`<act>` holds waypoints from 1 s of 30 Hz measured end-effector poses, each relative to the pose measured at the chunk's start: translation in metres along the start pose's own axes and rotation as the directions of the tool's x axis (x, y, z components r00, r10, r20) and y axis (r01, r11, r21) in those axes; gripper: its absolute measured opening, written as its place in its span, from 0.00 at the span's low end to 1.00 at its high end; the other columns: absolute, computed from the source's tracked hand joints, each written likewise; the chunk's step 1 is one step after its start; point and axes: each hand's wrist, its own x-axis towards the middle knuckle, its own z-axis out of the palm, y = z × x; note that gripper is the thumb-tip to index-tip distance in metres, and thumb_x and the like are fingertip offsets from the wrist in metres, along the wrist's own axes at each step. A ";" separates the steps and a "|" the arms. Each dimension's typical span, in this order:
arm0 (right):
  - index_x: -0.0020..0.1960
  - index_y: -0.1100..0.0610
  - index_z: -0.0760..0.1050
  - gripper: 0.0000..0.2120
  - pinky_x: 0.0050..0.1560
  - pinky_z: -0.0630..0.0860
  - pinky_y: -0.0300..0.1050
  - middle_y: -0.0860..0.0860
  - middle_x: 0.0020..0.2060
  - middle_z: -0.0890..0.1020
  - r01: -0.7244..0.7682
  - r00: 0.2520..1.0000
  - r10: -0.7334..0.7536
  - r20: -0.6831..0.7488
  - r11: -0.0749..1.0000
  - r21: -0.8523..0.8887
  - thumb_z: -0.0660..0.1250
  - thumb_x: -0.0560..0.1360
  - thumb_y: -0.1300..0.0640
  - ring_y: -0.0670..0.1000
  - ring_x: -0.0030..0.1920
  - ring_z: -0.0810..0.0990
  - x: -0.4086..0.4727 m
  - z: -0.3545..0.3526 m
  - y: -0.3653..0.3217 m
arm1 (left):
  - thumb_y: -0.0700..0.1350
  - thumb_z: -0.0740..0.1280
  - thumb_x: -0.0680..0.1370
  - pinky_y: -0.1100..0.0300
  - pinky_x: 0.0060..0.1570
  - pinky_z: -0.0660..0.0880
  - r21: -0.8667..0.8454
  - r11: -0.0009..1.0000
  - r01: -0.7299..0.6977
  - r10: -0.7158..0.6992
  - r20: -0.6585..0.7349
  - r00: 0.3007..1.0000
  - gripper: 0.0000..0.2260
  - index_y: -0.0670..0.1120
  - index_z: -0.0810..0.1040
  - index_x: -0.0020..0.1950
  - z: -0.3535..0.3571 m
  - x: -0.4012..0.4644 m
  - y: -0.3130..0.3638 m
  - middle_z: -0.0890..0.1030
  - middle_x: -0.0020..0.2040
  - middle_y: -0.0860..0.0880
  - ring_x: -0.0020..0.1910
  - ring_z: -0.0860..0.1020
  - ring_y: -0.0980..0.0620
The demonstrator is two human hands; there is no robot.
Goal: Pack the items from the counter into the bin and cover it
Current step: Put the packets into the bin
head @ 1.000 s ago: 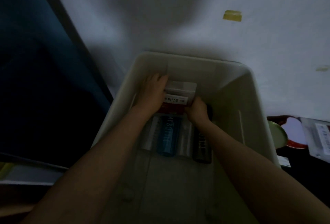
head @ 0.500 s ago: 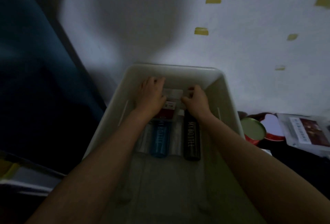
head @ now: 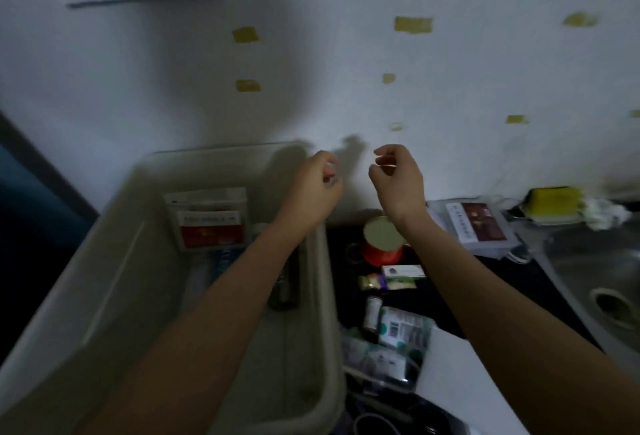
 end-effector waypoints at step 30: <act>0.57 0.65 0.75 0.13 0.50 0.71 0.38 0.58 0.53 0.79 -0.459 0.885 0.464 0.044 0.883 -0.098 0.62 0.74 0.67 0.50 0.52 0.76 0.070 -0.165 0.285 | 0.45 0.61 0.80 0.62 0.37 0.72 0.044 0.578 0.815 -0.765 0.377 0.522 0.10 0.42 0.72 0.42 0.340 0.044 0.002 0.73 0.39 0.46 0.37 0.73 0.51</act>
